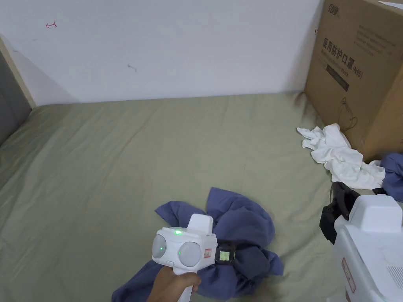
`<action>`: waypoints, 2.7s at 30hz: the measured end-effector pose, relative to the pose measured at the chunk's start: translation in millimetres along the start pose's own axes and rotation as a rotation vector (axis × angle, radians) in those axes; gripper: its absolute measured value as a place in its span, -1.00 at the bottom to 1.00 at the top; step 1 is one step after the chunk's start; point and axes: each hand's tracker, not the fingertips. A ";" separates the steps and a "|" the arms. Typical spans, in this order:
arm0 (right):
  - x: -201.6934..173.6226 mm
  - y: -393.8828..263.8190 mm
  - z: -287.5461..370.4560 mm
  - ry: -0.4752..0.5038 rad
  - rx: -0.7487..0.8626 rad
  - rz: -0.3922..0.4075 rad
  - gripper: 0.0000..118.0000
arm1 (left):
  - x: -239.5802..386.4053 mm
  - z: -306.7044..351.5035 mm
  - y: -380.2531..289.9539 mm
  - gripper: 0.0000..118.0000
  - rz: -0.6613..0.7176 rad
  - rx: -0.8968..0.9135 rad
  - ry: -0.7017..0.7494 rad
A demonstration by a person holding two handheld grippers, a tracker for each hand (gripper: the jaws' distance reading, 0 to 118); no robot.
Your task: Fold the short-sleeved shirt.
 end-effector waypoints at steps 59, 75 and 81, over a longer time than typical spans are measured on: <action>-21.3 -6.7 -11.1 0.073 -0.019 0.016 -1.00 | -142.3 30.1 -110.0 0.60 0.278 -0.170 0.391; -9.7 -46.9 -109.6 0.124 -0.308 -0.041 -0.96 | -123.7 57.9 -95.7 -0.94 0.210 -0.029 0.312; -4.7 -98.9 -210.1 0.175 -0.555 -0.116 0.70 | -128.6 80.8 -79.2 -0.94 0.235 0.038 0.255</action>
